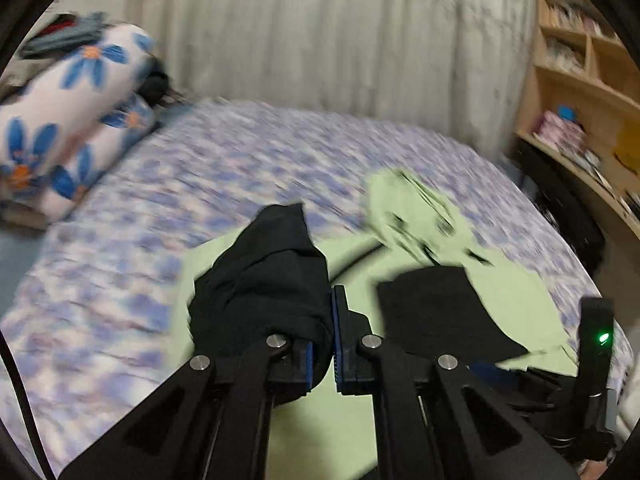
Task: Fold large clothes
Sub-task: 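Lay the held black sleeve across the chest beside the first sleeve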
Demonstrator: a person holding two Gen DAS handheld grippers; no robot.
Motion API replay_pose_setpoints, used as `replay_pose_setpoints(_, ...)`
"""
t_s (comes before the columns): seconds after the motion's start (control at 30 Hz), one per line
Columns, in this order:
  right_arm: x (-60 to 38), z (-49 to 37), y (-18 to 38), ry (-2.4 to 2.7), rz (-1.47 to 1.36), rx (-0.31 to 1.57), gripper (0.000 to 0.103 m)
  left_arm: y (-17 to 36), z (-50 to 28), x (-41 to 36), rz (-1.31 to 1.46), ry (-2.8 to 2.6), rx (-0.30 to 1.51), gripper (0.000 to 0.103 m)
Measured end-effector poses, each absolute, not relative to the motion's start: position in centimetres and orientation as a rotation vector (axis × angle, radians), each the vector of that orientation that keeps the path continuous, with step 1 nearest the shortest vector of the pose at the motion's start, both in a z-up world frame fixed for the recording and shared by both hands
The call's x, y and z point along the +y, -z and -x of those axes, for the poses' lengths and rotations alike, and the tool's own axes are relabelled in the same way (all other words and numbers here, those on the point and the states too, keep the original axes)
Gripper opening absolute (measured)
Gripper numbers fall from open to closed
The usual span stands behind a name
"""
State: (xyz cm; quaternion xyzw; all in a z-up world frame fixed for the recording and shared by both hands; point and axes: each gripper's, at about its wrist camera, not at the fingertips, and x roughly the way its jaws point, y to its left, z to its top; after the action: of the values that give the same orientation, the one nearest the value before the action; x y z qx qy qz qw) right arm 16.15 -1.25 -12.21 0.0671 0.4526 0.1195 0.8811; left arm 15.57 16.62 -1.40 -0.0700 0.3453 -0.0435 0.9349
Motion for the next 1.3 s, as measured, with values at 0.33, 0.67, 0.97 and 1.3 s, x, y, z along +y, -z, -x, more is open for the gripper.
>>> replay_pose_setpoints(0.33,-9.8,-15.3,15.1,-0.161,-0.254,1.001,0.046,10.3,-16.1,6.2,0.028,0.123,0.961,0.067)
replay_pose_setpoints(0.67,-7.7,-14.9,14.1,-0.317,-0.251,0.968,0.054,6.2,-11.4,9.4,0.089,0.068,0.887,0.076)
replay_pose_setpoints(0.97,-1.6,-14.5,12.1,-0.469,-0.104,0.928,0.061,4.2,-7.9,13.9,0.157,-0.046,0.848,0.080)
replay_pose_setpoints(1.3,7.0,-15.3,12.9,-0.612,0.137,0.934,0.061,5.6,-5.8,18.4,0.227,-0.109,0.902,0.080)
